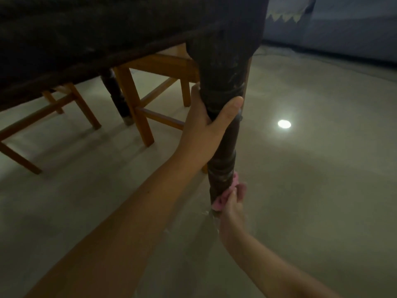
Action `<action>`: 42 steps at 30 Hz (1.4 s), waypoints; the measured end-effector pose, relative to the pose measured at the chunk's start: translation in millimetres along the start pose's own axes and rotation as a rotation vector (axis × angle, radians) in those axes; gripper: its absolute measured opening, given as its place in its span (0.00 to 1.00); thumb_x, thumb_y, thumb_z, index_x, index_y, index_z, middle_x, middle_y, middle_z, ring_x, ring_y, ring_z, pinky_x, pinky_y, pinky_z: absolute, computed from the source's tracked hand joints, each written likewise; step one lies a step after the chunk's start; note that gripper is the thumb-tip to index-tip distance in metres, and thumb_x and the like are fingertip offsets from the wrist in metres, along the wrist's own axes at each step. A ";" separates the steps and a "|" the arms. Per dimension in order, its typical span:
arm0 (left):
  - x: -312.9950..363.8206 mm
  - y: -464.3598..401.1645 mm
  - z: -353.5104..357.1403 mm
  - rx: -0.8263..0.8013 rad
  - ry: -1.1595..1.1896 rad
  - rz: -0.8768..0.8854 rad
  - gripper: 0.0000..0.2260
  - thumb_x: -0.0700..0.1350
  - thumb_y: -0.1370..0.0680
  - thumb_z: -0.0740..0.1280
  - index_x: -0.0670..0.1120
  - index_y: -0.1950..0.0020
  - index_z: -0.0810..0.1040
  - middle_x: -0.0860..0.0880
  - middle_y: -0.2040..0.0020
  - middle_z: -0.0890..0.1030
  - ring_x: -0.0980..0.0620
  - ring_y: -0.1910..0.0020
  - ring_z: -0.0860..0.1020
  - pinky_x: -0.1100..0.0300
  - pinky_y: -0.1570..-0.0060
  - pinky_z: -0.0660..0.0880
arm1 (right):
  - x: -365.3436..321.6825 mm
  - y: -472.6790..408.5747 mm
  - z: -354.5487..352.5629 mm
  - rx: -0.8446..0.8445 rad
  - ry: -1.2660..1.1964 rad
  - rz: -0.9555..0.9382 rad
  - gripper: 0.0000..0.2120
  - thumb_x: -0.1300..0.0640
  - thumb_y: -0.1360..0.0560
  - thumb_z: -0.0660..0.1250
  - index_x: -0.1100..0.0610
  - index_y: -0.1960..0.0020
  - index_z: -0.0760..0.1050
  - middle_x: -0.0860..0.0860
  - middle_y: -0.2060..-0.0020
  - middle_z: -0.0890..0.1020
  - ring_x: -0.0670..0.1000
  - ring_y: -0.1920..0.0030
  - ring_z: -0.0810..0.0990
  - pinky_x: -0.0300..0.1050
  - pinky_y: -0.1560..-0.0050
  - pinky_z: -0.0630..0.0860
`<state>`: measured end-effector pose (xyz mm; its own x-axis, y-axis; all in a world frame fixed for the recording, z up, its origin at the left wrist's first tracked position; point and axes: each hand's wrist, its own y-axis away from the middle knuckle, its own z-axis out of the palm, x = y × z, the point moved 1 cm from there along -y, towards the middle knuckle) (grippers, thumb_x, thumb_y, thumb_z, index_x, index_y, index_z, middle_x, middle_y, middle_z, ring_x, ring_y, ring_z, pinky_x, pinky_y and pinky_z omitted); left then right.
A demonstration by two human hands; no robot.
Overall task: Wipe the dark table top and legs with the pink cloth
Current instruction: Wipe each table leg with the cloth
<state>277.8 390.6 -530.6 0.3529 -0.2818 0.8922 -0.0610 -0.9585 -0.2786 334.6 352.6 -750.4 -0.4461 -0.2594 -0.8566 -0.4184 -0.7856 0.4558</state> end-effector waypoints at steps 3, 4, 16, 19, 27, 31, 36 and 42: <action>-0.3 0.3 -0.1 -0.043 0.036 -0.003 0.30 0.54 0.25 0.63 0.48 0.27 0.55 0.51 0.35 0.71 0.56 0.39 0.71 0.67 0.43 0.69 | -8.3 -0.9 -0.2 0.067 0.020 0.077 0.10 0.53 0.18 0.49 0.50 0.52 0.69 0.55 0.64 0.74 0.49 0.70 0.77 0.40 0.71 0.73; 0.6 1.1 -1.5 -0.046 0.027 -0.005 0.31 0.54 0.25 0.63 0.47 0.27 0.55 0.49 0.34 0.70 0.54 0.37 0.70 0.60 0.39 0.69 | -19.0 -0.8 1.8 0.041 -0.010 0.074 0.11 0.54 0.18 0.49 0.50 0.55 0.67 0.54 0.68 0.71 0.46 0.77 0.74 0.36 0.77 0.70; 4.5 3.3 -1.7 -0.032 0.058 -0.010 0.30 0.52 0.25 0.64 0.48 0.27 0.55 0.50 0.35 0.70 0.57 0.40 0.69 0.66 0.45 0.65 | -73.4 29.9 5.1 -0.152 0.020 -0.421 0.15 0.43 0.19 0.52 0.48 0.43 0.74 0.49 0.55 0.78 0.47 0.52 0.79 0.43 0.50 0.77; 3.8 4.1 -2.3 -0.041 0.058 0.008 0.29 0.52 0.25 0.64 0.48 0.28 0.56 0.57 0.43 0.70 0.67 0.49 0.70 0.79 0.55 0.67 | -115.8 43.3 24.0 -0.251 -0.034 -0.619 0.19 0.51 0.17 0.50 0.43 0.60 0.74 0.53 0.69 0.75 0.49 0.69 0.75 0.39 0.62 0.75; 4.4 2.5 -1.6 -0.035 0.068 -0.048 0.31 0.54 0.26 0.64 0.49 0.27 0.55 0.49 0.34 0.71 0.54 0.38 0.70 0.62 0.44 0.65 | -68.7 11.6 -15.4 -0.188 0.333 -0.443 0.20 0.46 0.20 0.52 0.55 0.36 0.72 0.52 0.48 0.80 0.54 0.46 0.78 0.53 0.41 0.75; 3.1 2.4 -1.0 -0.052 0.108 -0.039 0.31 0.53 0.26 0.65 0.50 0.27 0.55 0.49 0.34 0.70 0.52 0.36 0.70 0.58 0.40 0.67 | -77.9 11.8 -12.0 -0.191 0.220 -0.281 0.13 0.54 0.18 0.54 0.53 0.50 0.76 0.51 0.65 0.78 0.51 0.63 0.76 0.37 0.65 0.75; -0.2 3.7 -1.4 -0.047 0.117 0.005 0.30 0.53 0.27 0.65 0.49 0.28 0.58 0.49 0.38 0.73 0.54 0.41 0.73 0.57 0.41 0.72 | -140.8 25.5 17.6 -0.376 -0.012 -0.398 0.16 0.52 0.17 0.49 0.53 0.55 0.73 0.41 0.76 0.77 0.37 0.73 0.75 0.28 0.73 0.71; 0.3 1.2 -2.2 -0.039 0.127 -0.032 0.31 0.53 0.27 0.65 0.49 0.27 0.56 0.55 0.41 0.71 0.58 0.42 0.70 0.63 0.44 0.68 | -60.5 -5.8 -15.5 -0.139 0.101 -0.025 0.18 0.63 0.19 0.55 0.55 0.30 0.67 0.59 0.44 0.80 0.58 0.52 0.80 0.51 0.54 0.77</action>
<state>275.8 389.3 -529.8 0.2344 -0.2525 0.9388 -0.0888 -0.9672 -0.2379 376.2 364.1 -705.0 -0.3521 -0.2889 -0.8903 -0.3120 -0.8605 0.4027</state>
